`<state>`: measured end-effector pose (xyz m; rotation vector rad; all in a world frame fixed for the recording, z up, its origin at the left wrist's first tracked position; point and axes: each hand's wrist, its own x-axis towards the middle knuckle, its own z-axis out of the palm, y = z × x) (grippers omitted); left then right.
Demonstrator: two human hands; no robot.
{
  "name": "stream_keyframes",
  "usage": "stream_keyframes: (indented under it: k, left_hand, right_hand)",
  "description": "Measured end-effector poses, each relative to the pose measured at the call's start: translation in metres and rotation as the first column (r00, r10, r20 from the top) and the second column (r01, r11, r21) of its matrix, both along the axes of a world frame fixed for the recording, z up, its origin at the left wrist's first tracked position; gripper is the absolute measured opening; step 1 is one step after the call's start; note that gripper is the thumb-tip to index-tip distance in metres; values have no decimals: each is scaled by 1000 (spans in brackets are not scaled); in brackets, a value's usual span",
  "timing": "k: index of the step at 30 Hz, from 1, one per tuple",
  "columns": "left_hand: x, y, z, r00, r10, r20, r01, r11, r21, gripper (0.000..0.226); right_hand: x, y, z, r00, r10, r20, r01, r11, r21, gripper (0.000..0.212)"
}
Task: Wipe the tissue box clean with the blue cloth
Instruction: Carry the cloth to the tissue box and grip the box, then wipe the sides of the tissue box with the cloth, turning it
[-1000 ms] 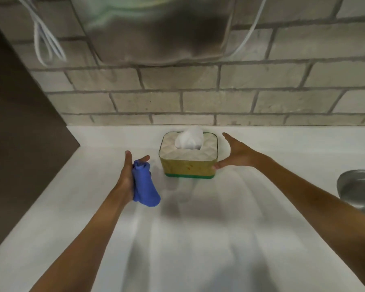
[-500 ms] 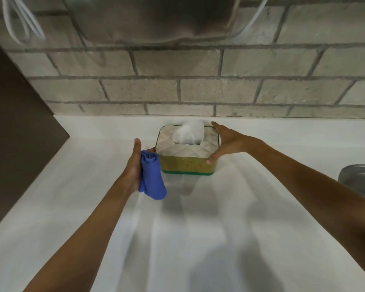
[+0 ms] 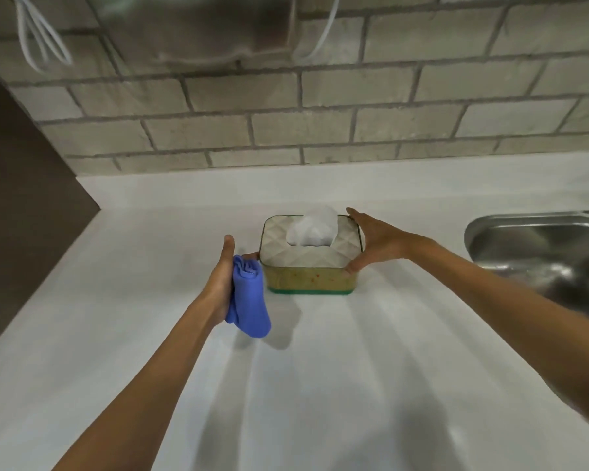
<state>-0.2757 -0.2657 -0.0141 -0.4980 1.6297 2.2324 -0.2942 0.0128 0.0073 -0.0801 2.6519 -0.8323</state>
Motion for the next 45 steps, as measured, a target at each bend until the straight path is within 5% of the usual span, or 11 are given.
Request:
stream_keyframes:
  k: [6, 13, 23, 25, 29, 34, 37, 40, 45]
  left_hand:
    - [62, 26, 1, 999, 3, 43, -3, 1000, 4, 79]
    - [125, 41, 11, 971, -237, 12, 237, 971, -28, 68]
    - [153, 64, 12, 998, -57, -19, 56, 997, -55, 60]
    - [150, 69, 15, 999, 47, -4, -47, 999, -3, 54]
    - [146, 67, 26, 997, -24, 67, 20, 998, 58, 67]
    - [143, 47, 32, 951, 191, 242, -261, 917, 303, 62]
    - [148, 39, 31, 967, 207, 146, -250, 879, 406, 50]
    - [149, 39, 31, 973, 231, -10, -216, 923, 319, 28]
    - [143, 53, 37, 955, 271, -123, -232, 937, 260, 22]
  right_hand:
    - [70, 31, -5, 997, 26, -75, -26, 1000, 10, 132]
    - [124, 63, -17, 982, 87, -169, -103, 991, -88, 132]
    - [116, 69, -21, 972, 158, -173, -187, 968, -165, 133]
    - [112, 72, -19, 981, 139, -138, -167, 961, -222, 131]
    - [100, 76, -11, 996, 79, 33, -60, 920, -388, 120]
    - [81, 82, -8, 986, 25, 164, 57, 879, -474, 101]
    - [72, 85, -11, 979, 1, 206, 108, 849, -517, 104]
    - [62, 88, -11, 968, 7, 250, 142, 809, -570, 120]
    - [47, 92, -17, 967, -3, 255, 163, 777, -609, 113]
